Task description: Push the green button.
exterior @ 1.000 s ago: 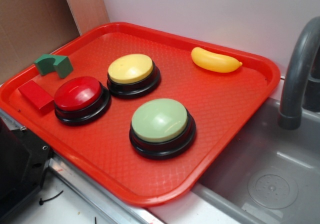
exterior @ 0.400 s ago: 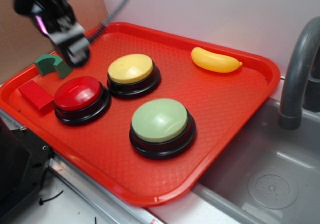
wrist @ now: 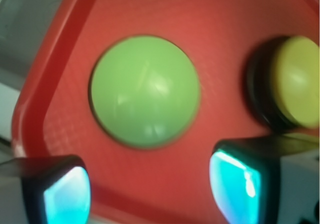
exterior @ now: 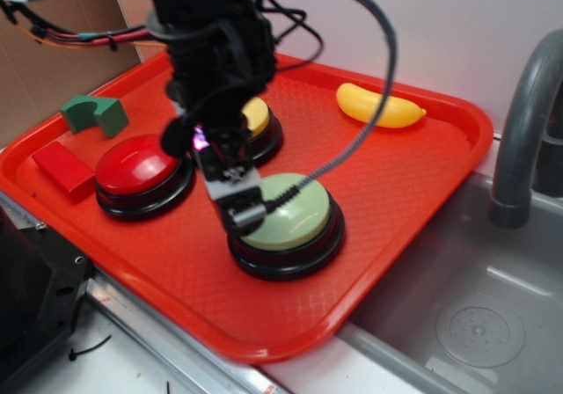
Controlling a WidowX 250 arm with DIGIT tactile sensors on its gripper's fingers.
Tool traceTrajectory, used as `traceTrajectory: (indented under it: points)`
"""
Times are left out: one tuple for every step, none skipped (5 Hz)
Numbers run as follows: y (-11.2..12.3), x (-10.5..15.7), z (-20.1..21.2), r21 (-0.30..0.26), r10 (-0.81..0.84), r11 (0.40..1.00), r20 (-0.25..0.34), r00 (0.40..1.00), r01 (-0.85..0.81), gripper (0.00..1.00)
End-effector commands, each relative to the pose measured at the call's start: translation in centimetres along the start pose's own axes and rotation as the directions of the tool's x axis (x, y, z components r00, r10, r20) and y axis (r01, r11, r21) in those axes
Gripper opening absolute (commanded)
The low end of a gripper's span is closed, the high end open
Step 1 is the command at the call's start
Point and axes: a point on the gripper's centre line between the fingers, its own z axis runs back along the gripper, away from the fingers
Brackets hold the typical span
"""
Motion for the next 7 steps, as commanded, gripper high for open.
traceTrajectory:
  points:
    - [-0.2,4.3,-2.6,-0.054,-0.050,0.997,0.035,0.998,0.052,1.00]
    - [-0.7,4.7,-3.6,-0.020,-0.031,0.999,-0.014,0.999,0.030,1.00]
    - [-0.9,4.7,-3.5,-0.002,-0.034,0.999,-0.052,0.998,0.034,1.00]
    - [-0.4,4.4,-0.6,0.022,0.002,1.000,-0.023,1.000,-0.001,1.00]
    - [0.3,3.9,2.2,0.022,0.056,0.998,0.018,0.998,-0.057,1.00]
    - [1.2,3.3,4.0,-0.001,0.092,0.996,0.027,0.995,-0.092,1.00]
    - [1.9,3.2,4.8,0.005,0.133,0.991,0.020,0.991,-0.134,1.00]
